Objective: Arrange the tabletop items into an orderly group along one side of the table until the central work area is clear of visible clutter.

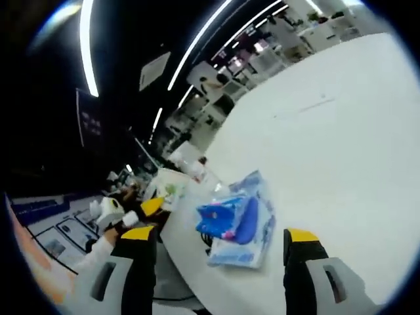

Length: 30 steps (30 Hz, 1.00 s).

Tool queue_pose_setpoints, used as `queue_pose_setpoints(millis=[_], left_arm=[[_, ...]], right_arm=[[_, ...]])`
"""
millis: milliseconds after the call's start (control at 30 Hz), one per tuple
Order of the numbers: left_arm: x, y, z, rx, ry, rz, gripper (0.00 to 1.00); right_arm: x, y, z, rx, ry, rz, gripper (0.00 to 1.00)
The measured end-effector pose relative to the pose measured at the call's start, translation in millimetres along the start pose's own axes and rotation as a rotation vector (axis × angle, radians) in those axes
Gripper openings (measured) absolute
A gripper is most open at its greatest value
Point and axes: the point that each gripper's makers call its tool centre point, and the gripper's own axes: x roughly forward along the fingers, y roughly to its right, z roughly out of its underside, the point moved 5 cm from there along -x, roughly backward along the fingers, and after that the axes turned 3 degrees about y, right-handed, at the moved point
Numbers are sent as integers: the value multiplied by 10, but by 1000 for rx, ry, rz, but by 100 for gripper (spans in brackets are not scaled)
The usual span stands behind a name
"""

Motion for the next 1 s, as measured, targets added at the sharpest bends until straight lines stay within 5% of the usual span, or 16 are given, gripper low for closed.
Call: queue_pose_setpoints(millis=[200,400,467,567,633,733,933,1000], left_arm=[[168,466,-11,52,-3,167,33],[282,797,42,63,-25,315,33],[287,823,-18,85,-13,350,33],[274,877,-290,76,50,408,33],[261,933,-418,104,61,415,33],[279,1011,-574,169,64,427,33],[335,1182,-564,165,55,462,33],[341,1226,-566,159,58,474,33]], right_arm=[[156,-255,-80,-21,13,-91,81],[340,-547,-218,53,35,-203,80],[377,-689,-330,93,94,-267,80],[399,-818,-678,297,238,-346,82],[373,-845,-864,319,315,-382,77],[307,-857,-1046,232,352,-384,63],[337,-946,-912,-62,174,-302,67],[388,-978,-882,-232,75,-259,63]])
